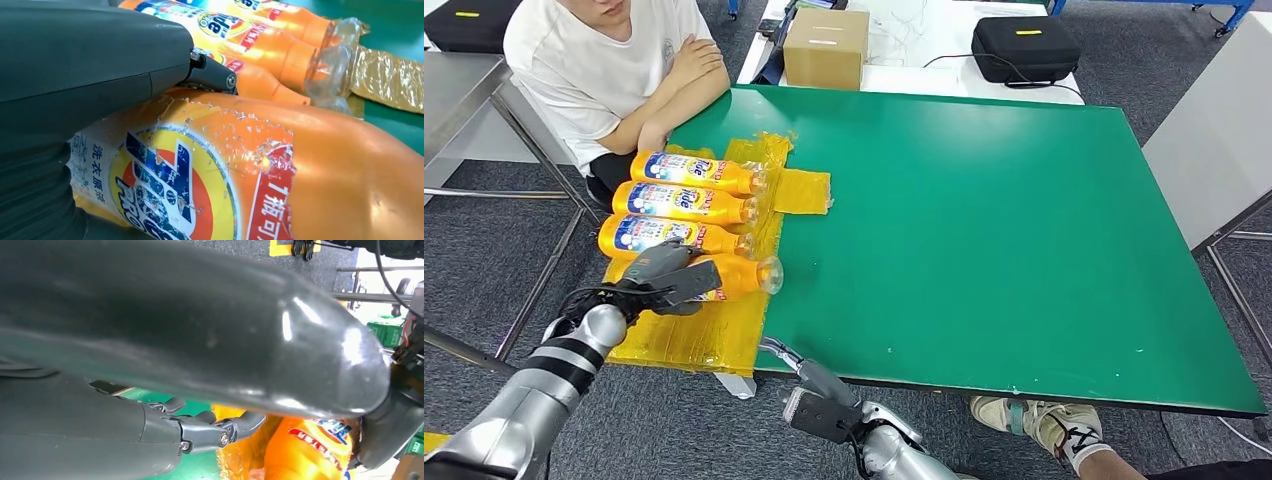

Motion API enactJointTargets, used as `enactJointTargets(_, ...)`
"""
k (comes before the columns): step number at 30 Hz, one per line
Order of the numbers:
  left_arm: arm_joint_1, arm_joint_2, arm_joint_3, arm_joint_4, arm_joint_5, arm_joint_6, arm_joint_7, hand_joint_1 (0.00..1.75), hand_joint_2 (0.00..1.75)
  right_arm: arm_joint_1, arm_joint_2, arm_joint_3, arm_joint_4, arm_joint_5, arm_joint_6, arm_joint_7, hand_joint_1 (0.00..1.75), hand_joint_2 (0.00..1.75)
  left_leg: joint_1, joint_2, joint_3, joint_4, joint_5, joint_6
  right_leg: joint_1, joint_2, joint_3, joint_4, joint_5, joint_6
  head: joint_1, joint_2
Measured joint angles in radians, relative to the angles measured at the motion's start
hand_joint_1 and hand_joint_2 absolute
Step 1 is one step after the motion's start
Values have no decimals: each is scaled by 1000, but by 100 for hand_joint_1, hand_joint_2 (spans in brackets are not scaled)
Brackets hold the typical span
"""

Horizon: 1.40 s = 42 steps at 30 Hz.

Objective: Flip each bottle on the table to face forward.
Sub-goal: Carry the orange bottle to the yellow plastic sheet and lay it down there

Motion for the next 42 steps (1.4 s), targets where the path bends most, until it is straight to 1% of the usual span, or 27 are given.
enactJointTargets(3,-21,-6,-23,34,-2,-5,-7,175,175,-1,1,-3,3,0,1,0,0,0,0,0,1,0,0,0,0,0,1,0,0,0,0,0)
enactJointTargets(9,-41,-11,-43,69,-2,-8,-9,175,175,-4,2,-10,9,0,1,0,0,0,0,-1,5,0,1,0,0,0,6,0,0,0,0,0)
enactJointTargets(11,-44,-12,-45,75,-2,-9,-10,168,175,-5,2,-10,10,0,1,0,0,0,0,-1,7,0,1,0,0,0,7,0,0,0,0,0)
enactJointTargets(12,-47,-12,-48,78,-6,-11,-10,160,175,-5,2,-10,11,0,1,-1,0,0,0,-1,7,0,1,0,0,0,7,0,0,0,0,0)
enactJointTargets(13,-50,-12,-52,82,-14,-16,-10,144,175,-5,2,-10,13,-1,2,-2,0,0,0,-1,7,0,1,0,0,0,8,0,0,0,0,0)
enactJointTargets(14,-54,-10,-58,85,-28,-23,-10,117,175,-6,2,-10,13,-2,3,-3,0,0,0,-2,7,0,1,0,0,-1,8,0,0,0,0,0)
enactJointTargets(16,-65,-2,-79,93,-64,-42,-8,54,175,-7,3,-11,15,-5,8,-7,0,0,0,-3,7,0,1,0,0,-2,9,0,0,0,0,0)
enactJointTargets(17,-72,5,-92,96,-80,-53,-6,27,175,-8,3,-11,16,-6,10,-8,0,0,0,-3,8,0,2,0,0,-2,9,0,0,0,0,0)
enactJointTargets(18,-79,13,-105,100,-92,-66,-7,14,175,-9,3,-11,18,-8,13,-9,0,0,0,-3,8,0,2,0,0,-2,10,0,0,0,0,0)
enactJointTargets(19,-87,22,-119,104,-99,-83,-11,7,175,-10,3,-11,19,-9,16,-10,0,0,0,-3,9,-1,2,0,0,-2,10,0,0,0,0,0)
enactJointTargets(24,-113,78,-170,109,-65,-171,-57,0,175,-16,8,-11,26,-19,24,-10,0,0,1,-3,11,-1,2,0,0,-2,12,0,0,-1,0,0)
enactJointTargets(32,-125,159,-241,87,15,-227,-79,0,175,-24,9,-7,31,-47,25,-11,0,0,1,0,12,-1,3,-2,1,-1,11,1,1,-3,0,0)
enactJointTargets(37,-108,216,-269,52,71,-237,-76,0,175,-27,8,2,33,-61,22,-11,0,0,2,1,7,-1,4,-3,1,0,5,2,3,-4,0,0)
enactJointTargets(42,-97,246,-281,17,120,-227,-74,0,175,-27,7,12,34,-71,19,-11,0,0,2,1,2,0,5,-4,1,0,1,3,3,-5,0,0)
